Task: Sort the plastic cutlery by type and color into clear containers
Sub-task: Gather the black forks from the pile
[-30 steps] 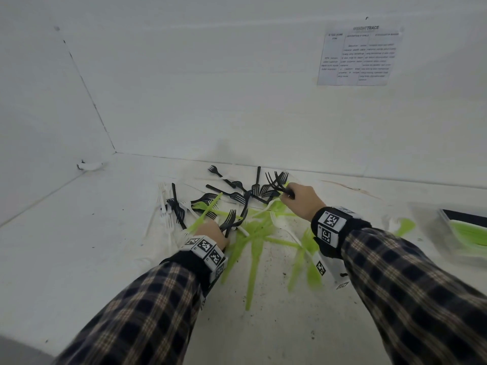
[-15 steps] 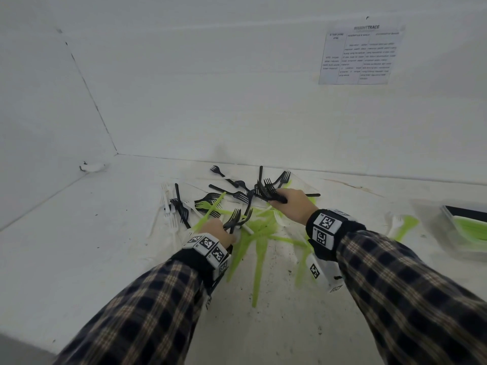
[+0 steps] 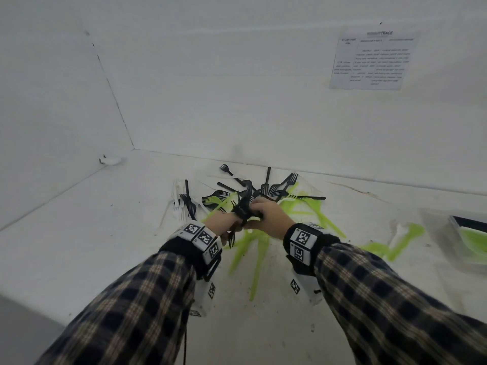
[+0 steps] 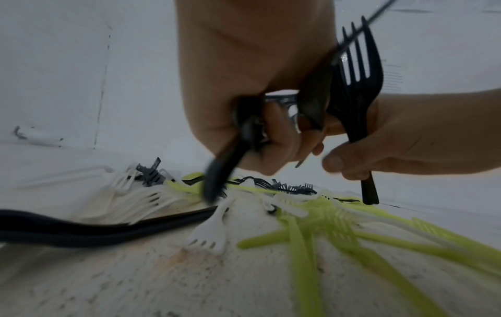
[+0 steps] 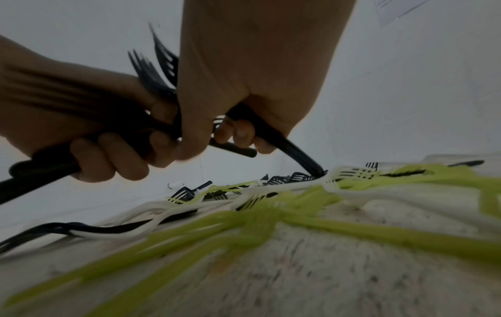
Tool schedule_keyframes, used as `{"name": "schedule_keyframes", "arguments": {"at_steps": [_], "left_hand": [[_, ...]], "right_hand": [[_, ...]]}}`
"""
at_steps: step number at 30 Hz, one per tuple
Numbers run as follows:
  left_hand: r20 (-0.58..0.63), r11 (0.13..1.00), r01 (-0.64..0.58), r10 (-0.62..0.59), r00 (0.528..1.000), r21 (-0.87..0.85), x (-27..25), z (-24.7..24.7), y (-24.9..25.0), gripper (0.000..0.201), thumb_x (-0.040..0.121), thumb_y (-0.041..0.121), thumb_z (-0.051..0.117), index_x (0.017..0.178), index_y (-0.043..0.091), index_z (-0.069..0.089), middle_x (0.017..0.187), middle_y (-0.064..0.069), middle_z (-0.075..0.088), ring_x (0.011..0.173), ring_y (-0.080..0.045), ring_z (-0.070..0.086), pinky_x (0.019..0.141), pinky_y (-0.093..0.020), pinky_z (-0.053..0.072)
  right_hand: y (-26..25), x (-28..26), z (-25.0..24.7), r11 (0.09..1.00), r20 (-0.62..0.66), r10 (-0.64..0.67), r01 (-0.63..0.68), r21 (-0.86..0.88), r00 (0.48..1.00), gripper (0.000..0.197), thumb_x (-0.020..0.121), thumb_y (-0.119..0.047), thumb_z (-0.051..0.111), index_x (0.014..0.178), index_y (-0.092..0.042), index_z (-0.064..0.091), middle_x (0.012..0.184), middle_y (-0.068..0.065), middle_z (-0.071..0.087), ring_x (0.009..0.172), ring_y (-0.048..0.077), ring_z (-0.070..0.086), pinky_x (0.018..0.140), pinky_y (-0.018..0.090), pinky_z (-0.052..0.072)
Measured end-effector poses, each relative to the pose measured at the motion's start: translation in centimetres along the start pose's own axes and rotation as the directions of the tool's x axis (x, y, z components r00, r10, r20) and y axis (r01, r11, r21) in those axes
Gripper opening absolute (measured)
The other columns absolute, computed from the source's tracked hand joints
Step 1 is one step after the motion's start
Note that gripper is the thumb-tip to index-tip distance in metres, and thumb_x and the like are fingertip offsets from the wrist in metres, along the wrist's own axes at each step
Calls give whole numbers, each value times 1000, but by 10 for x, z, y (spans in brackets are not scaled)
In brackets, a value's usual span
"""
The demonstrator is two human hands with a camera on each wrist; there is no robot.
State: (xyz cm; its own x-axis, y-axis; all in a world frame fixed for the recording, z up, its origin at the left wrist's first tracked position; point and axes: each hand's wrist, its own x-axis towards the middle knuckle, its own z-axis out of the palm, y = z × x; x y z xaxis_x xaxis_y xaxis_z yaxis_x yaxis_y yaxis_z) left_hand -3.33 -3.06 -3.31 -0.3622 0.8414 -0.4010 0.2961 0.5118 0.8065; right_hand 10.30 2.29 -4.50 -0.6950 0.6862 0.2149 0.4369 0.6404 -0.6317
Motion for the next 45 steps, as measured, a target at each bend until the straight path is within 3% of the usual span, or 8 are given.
{"name": "schedule_keyframes", "arguments": {"at_steps": [5, 10, 15, 21, 27, 30, 42, 45], "left_hand": [[-51, 997, -61, 59, 997, -51, -10, 9, 0, 44, 98, 45, 37, 101, 7, 60, 116, -24, 60, 60, -14, 44, 53, -25, 35], [-240, 984, -119, 85, 967, -130, -12, 29, 0, 51, 94, 56, 37, 88, 8, 56, 98, -33, 54, 81, -39, 61, 78, -43, 49], [-306, 963, -196, 132, 943, -187, -7, 44, -5, 44, 93, 49, 47, 83, 7, 49, 62, -7, 48, 51, -27, 48, 49, -30, 42], [-304, 986, -87, 39, 952, -144, -3, 44, -3, 73, 84, 71, 26, 95, 8, 61, 103, -20, 62, 100, -35, 59, 94, -43, 44], [-323, 946, -155, 58, 945, -283, 13, 42, 0, 40, 97, 31, 30, 84, 0, 51, 93, -34, 49, 76, -41, 54, 75, -47, 44], [-327, 941, -206, 111, 939, -270, 22, 41, -5, 41, 101, 33, 30, 78, 5, 50, 74, -13, 48, 61, -26, 46, 65, -35, 37], [-55, 873, -165, 158, 986, -460, 48, 19, -13, 36, 97, 44, 42, 101, 18, 66, 96, -4, 70, 81, -17, 65, 66, -27, 45], [-49, 863, -160, 156, 987, -478, 49, 17, -14, 32, 98, 38, 45, 103, 14, 65, 82, -4, 64, 62, -13, 54, 55, -26, 39]], "right_hand": [[10, -6, -8, 997, -130, 17, -7, 73, 991, 23, 73, -5, 76, 91, 5, 68, 89, 12, 52, 82, 16, 47, 66, 13, 33], [22, -13, -18, 964, -157, 212, -180, 196, 965, 22, 79, -15, 73, 95, -2, 66, 87, 0, 55, 80, 13, 50, 61, 16, 33], [20, -19, -21, 817, 100, 347, -353, 456, 932, 31, 84, -19, 69, 70, -17, 41, 58, -8, 35, 46, 9, 31, 44, 21, 27], [10, -16, -18, 703, 186, 348, -388, 596, 919, 30, 87, -14, 65, 70, -16, 40, 50, -7, 34, 39, 8, 28, 43, 22, 27], [6, -7, -10, 669, 150, 357, -364, 647, 922, 26, 88, -15, 64, 72, -16, 44, 53, -8, 43, 44, 11, 29, 45, 23, 27], [2, 0, -3, 621, 195, 347, -380, 686, 917, 26, 90, -15, 62, 71, -16, 43, 56, -5, 42, 44, 11, 29, 43, 21, 26], [4, 23, 22, 561, 124, 471, -405, 722, 873, 18, 89, -18, 63, 80, -8, 52, 70, 7, 58, 35, 7, 34, 39, 18, 29], [3, 25, 23, 564, 112, 462, -389, 729, 880, 15, 89, -14, 63, 81, -9, 51, 64, 3, 53, 36, 8, 33, 39, 19, 29]]}}
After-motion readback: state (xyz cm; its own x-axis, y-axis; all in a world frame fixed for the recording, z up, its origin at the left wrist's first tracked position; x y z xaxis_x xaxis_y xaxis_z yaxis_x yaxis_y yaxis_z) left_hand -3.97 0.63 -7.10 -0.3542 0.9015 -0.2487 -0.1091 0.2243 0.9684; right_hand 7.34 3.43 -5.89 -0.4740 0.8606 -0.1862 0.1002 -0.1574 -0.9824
